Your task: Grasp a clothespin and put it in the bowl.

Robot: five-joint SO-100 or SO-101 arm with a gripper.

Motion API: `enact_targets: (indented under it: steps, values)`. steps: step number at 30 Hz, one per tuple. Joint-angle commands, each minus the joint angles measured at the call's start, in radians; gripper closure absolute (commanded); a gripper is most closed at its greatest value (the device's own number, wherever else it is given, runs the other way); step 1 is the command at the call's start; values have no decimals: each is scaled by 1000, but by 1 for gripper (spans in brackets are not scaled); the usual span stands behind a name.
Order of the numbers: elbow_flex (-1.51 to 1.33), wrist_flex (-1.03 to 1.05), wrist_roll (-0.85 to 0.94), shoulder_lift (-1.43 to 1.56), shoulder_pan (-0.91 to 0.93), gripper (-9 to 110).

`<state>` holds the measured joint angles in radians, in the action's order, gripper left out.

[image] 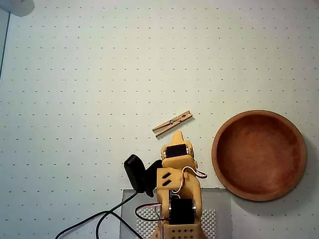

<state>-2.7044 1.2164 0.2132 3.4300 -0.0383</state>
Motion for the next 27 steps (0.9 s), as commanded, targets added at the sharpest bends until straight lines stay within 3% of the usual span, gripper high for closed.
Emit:
enact_targets:
  steps: [1, 16, 23, 27]
  values:
    - [198, 54, 100, -11, 0, 103]
    - [811, 103, 252, -793, 5, 103]
    - [1135, 337, 259, -1230, -8, 103]
    - [1279, 468, 360, -1447, -8, 103]
